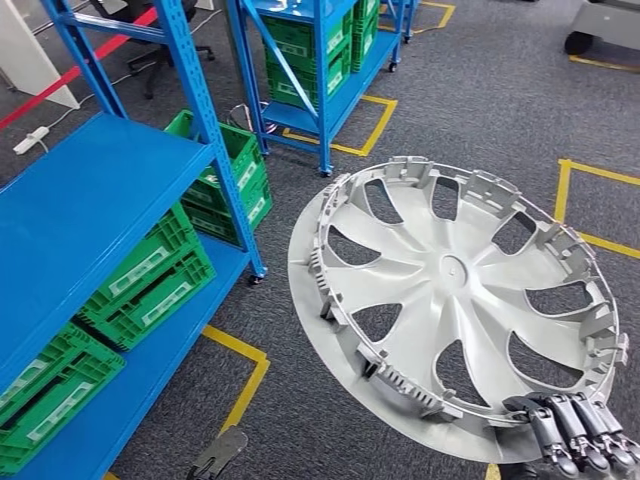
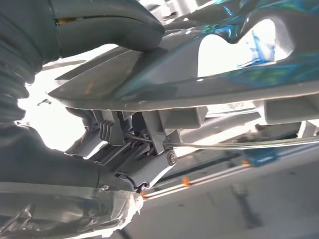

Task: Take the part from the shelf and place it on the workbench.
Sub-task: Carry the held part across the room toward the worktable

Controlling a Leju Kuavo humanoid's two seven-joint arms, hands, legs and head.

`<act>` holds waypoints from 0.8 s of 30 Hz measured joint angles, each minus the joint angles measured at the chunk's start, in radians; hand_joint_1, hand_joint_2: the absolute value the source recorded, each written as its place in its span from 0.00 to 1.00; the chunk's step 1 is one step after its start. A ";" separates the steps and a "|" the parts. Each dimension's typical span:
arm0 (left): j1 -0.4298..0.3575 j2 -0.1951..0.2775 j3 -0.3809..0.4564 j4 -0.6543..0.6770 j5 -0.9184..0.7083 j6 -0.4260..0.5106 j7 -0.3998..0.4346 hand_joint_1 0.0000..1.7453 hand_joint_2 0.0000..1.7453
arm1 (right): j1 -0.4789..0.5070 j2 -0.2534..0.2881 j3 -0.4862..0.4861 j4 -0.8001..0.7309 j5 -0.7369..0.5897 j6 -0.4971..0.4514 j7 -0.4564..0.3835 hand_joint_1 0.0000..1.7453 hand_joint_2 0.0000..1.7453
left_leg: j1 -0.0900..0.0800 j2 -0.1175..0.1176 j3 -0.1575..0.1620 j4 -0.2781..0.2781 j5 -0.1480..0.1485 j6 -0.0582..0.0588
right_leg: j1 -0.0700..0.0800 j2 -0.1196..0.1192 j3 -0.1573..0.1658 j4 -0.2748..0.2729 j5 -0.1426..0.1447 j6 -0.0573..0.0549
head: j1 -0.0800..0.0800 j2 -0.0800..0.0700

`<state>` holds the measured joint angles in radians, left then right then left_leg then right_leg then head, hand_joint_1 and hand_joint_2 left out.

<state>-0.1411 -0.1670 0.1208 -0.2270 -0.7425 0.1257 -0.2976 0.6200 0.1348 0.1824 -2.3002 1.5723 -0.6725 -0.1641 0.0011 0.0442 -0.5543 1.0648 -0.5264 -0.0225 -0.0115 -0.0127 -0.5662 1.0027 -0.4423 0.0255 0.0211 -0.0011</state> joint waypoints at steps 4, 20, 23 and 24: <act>0.003 -0.002 -0.002 0.000 -0.004 -0.008 0.004 0.00 1.00 | 0.003 0.011 -0.011 -0.004 0.000 0.000 -0.008 1.00 1.00 | 0.000 -0.039 -0.102 0.210 -0.073 0.004 | 0.004 0.055 -0.013 0.001 0.009 -0.008 | -0.001 0.000; -0.002 -0.014 -0.002 -0.003 0.005 -0.063 -0.020 0.00 1.00 | 0.022 0.021 -0.034 -0.022 0.001 0.000 -0.024 1.00 1.00 | -0.001 -0.005 0.018 -0.079 0.070 0.049 | 0.001 0.016 -0.167 0.289 -0.103 0.050 | 0.012 0.000; -0.002 -0.016 -0.002 -0.003 0.005 -0.066 -0.023 0.00 1.00 | 0.023 0.021 -0.039 -0.022 0.001 0.000 -0.024 1.00 1.00 | -0.004 0.028 0.023 -0.078 0.066 0.041 | 0.004 -0.027 -0.044 0.086 -0.023 0.045 | 0.011 0.000; -0.003 -0.016 -0.002 -0.003 0.005 -0.066 -0.024 0.00 1.00 | 0.023 0.021 -0.040 -0.023 0.001 0.000 -0.024 1.00 1.00 | -0.006 0.037 0.025 -0.077 0.064 0.037 | 0.006 -0.041 -0.012 0.034 -0.008 0.041 | 0.010 0.000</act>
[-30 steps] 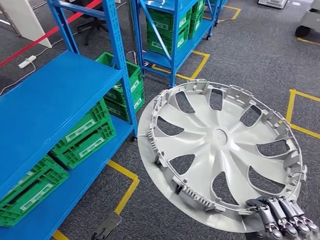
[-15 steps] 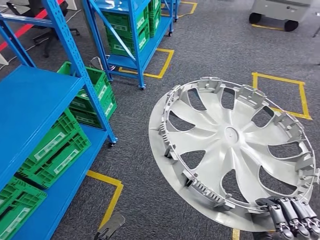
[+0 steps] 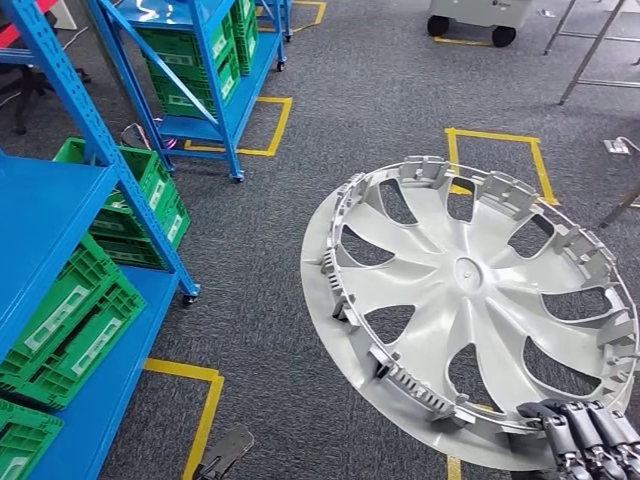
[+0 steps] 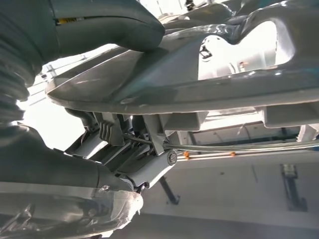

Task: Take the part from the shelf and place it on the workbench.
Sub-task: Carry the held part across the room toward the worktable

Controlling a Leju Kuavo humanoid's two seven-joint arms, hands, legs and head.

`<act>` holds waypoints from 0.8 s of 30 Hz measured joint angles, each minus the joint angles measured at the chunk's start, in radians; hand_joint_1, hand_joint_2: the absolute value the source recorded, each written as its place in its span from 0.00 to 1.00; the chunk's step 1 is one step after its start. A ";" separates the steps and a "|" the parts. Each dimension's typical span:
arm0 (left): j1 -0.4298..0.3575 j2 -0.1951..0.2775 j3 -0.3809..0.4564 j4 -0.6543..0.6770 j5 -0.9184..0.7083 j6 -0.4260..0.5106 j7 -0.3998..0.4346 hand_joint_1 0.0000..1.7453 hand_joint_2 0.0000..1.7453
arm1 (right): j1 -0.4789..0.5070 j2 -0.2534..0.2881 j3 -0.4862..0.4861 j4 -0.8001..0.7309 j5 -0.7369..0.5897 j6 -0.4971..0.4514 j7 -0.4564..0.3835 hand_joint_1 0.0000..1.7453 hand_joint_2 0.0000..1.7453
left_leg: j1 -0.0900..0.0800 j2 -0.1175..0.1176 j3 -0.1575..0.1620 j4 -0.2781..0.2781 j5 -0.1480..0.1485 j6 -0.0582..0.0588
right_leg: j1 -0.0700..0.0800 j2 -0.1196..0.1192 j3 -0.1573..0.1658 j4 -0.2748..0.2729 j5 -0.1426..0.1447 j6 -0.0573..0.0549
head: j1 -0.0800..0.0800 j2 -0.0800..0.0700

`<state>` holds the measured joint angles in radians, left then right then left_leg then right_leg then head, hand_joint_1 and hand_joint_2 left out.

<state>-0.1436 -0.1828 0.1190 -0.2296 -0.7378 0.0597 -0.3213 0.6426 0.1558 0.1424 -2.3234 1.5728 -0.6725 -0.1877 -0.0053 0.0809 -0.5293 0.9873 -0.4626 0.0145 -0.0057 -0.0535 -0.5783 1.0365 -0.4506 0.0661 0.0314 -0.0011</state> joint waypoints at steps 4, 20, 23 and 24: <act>-0.003 -0.002 0.000 0.000 0.002 0.000 0.001 0.00 1.00 | 0.002 0.003 -0.004 -0.003 0.000 0.000 -0.001 1.00 1.00 | 0.000 0.019 0.002 0.002 -0.003 -0.021 | 0.004 0.021 0.007 -0.028 0.011 -0.022 | -0.002 0.000; 0.004 0.001 0.011 -0.001 0.009 0.000 0.016 0.00 1.00 | 0.005 0.038 -0.023 -0.009 0.000 0.000 -0.014 1.00 1.00 | 0.016 -0.128 -0.009 0.003 0.004 -0.012 | -0.010 0.180 -0.040 -0.021 0.036 0.001 | -0.004 0.000; 0.004 0.002 0.014 -0.002 0.010 0.000 0.016 0.00 1.00 | 0.003 0.038 -0.024 -0.011 0.000 0.000 -0.013 1.00 1.00 | 0.013 -0.089 -0.008 -0.001 0.007 0.004 | -0.004 0.090 -0.109 0.122 -0.048 0.008 | 0.004 0.000; 0.006 0.003 0.016 -0.002 0.010 0.000 0.016 0.00 1.00 | 0.001 0.038 -0.024 -0.011 0.000 0.000 -0.013 1.00 1.00 | 0.010 -0.075 -0.008 -0.001 0.007 0.005 | -0.004 0.071 -0.142 0.194 -0.082 0.010 | 0.005 0.000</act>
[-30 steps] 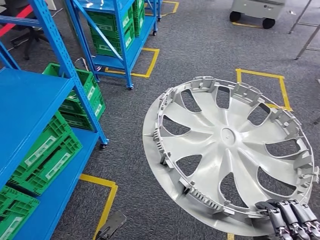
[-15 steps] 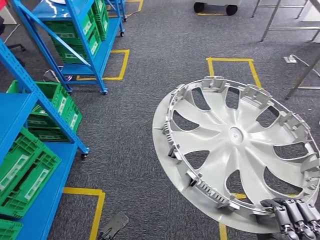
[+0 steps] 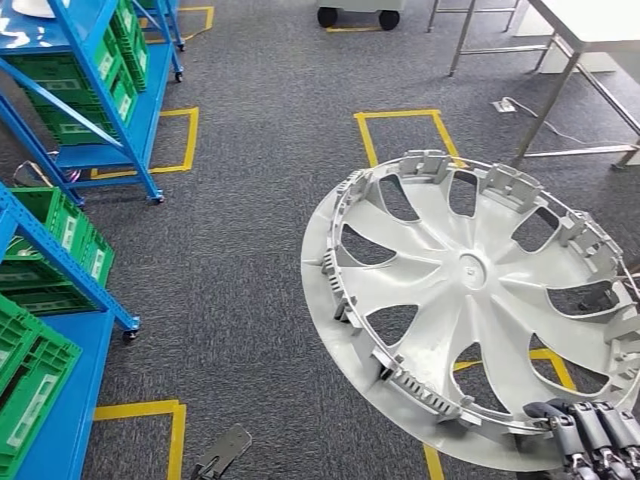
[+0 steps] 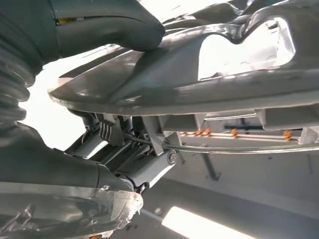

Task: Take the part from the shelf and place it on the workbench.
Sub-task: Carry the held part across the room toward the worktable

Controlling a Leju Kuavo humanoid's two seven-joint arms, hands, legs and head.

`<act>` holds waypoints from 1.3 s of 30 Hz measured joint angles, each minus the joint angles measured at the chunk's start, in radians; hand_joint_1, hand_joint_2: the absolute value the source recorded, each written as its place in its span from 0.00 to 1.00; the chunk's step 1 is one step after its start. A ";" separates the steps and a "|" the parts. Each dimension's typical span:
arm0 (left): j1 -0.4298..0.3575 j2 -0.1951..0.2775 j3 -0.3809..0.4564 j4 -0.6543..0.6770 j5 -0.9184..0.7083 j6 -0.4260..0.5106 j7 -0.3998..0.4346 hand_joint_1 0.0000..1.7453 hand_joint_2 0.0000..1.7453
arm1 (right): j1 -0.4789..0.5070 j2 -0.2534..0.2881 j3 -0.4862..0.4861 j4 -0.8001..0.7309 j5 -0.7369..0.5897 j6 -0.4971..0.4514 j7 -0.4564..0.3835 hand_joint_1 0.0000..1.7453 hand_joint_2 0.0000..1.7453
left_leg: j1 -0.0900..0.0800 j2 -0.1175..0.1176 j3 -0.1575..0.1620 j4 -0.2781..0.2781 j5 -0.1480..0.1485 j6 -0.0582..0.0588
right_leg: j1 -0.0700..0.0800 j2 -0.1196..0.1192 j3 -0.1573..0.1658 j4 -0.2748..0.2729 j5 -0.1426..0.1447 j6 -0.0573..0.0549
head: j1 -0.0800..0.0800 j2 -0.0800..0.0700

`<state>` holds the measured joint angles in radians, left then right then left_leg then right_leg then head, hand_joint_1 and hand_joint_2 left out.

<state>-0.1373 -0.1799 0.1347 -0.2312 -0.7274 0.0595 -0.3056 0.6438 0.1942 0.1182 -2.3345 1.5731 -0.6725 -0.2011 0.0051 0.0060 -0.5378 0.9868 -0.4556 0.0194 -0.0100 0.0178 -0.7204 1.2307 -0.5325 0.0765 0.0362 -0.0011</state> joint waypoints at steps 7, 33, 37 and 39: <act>0.000 0.003 0.006 0.000 0.000 0.000 0.000 0.00 1.00 | -0.004 0.000 -0.004 -0.001 0.000 0.000 0.009 1.00 1.00 | -0.009 0.079 0.011 0.003 -0.012 -0.016 | 0.002 -0.079 0.129 -0.193 0.089 -0.011 | -0.002 0.000; 0.009 0.009 0.018 -0.001 -0.004 -0.025 -0.030 0.00 1.00 | -0.030 0.009 -0.038 -0.024 0.000 0.000 -0.011 1.00 1.00 | -0.003 0.027 -0.004 0.001 -0.001 -0.001 | -0.001 -0.012 -0.035 0.082 -0.013 -0.005 | -0.001 0.000; 0.009 0.010 0.019 -0.001 -0.005 -0.027 -0.030 0.00 1.00 | -0.031 0.011 -0.045 -0.025 0.000 0.000 -0.014 1.00 1.00 | -0.006 0.069 0.008 0.003 -0.012 -0.014 | 0.001 -0.064 0.105 -0.153 0.084 -0.009 | -0.002 0.000; 0.008 0.011 0.019 -0.001 -0.005 -0.027 -0.030 0.00 1.00 | -0.032 0.013 -0.048 -0.025 0.000 0.000 -0.015 1.00 1.00 | -0.011 0.084 0.013 0.005 -0.017 -0.022 | 0.005 -0.075 0.134 -0.200 0.090 -0.022 | -0.003 0.000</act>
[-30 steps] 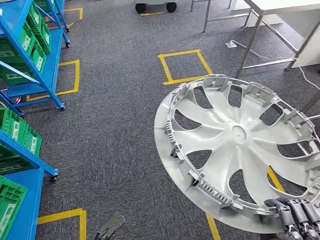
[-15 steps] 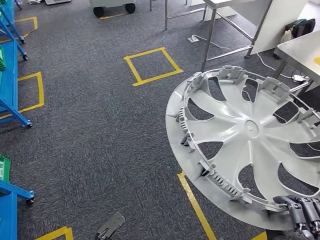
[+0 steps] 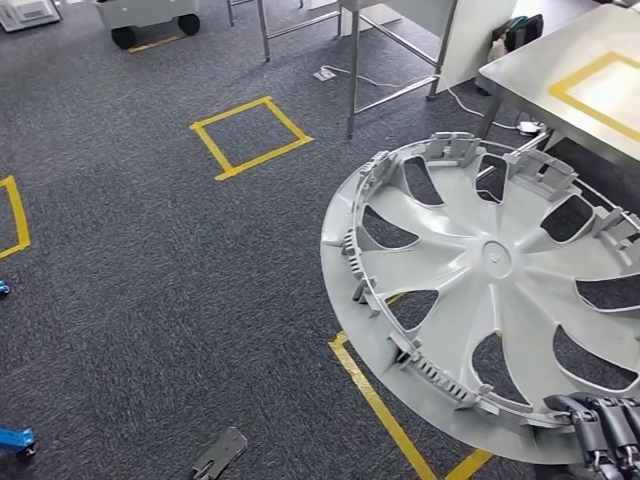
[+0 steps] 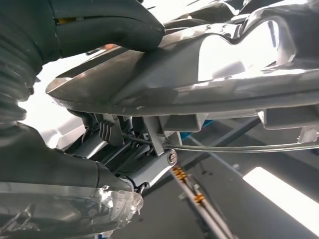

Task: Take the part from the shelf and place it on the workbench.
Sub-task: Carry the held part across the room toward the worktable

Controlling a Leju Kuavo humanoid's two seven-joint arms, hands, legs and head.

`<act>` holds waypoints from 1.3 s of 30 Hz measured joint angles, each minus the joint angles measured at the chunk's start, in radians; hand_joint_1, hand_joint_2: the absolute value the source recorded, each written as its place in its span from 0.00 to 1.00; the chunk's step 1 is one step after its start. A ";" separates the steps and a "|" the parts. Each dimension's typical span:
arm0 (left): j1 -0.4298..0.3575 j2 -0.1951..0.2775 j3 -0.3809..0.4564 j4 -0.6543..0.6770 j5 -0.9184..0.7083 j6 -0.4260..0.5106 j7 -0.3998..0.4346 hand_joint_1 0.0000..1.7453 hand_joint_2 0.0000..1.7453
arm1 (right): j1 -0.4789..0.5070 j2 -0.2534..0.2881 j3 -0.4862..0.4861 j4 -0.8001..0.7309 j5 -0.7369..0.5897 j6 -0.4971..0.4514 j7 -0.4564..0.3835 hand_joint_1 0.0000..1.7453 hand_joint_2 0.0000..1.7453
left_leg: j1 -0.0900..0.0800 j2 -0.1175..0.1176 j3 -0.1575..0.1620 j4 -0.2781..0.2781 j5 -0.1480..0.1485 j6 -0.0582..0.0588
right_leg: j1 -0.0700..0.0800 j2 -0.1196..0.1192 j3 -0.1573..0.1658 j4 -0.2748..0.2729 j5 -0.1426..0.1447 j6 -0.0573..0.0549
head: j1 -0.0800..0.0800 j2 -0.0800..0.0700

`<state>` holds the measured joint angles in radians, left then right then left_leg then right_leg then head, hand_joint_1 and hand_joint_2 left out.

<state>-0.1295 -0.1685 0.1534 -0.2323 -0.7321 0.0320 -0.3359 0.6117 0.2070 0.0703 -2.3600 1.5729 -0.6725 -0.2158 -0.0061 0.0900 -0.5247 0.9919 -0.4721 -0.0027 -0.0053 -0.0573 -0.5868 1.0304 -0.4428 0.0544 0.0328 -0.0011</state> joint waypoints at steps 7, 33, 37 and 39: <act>-0.004 -0.002 0.000 0.000 -0.007 0.007 0.000 0.00 1.00 | 0.001 0.012 -0.015 0.000 0.000 0.000 -0.016 1.00 1.00 | 0.007 -0.076 -0.098 0.215 -0.115 -0.025 | -0.005 0.076 -0.003 -0.005 0.007 -0.039 | -0.007 0.000; -0.005 -0.002 0.001 -0.001 -0.008 0.004 0.005 0.00 1.00 | 0.022 0.019 -0.031 0.026 0.001 0.000 -0.027 1.00 1.00 | 0.004 -0.021 0.022 0.001 -0.027 -0.014 | 0.002 0.040 -0.006 0.006 -0.004 -0.022 | -0.001 0.000; -0.005 -0.002 0.001 -0.003 -0.008 0.003 0.004 0.00 1.00 | 0.023 0.019 -0.030 0.030 0.001 0.000 -0.027 1.00 1.00 | 0.008 -0.072 -0.065 0.169 -0.100 -0.031 | -0.006 0.057 0.014 -0.002 -0.016 -0.045 | -0.010 0.000; 0.000 -0.002 0.002 -0.003 -0.008 0.002 0.004 0.00 1.00 | 0.022 0.019 -0.030 0.036 0.001 0.000 -0.028 1.00 1.00 | 0.008 -0.083 -0.149 0.290 -0.125 -0.034 | -0.006 0.070 0.025 -0.002 -0.026 -0.049 | -0.012 0.000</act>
<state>-0.1296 -0.1701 0.1550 -0.2350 -0.7403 0.0343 -0.3318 0.6337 0.2262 0.0407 -2.3243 1.5740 -0.6725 -0.2440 0.0021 0.0073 -0.6734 1.2823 -0.5973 -0.0368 -0.0113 0.0127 -0.5617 1.0284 -0.4689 0.0051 0.0213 -0.0011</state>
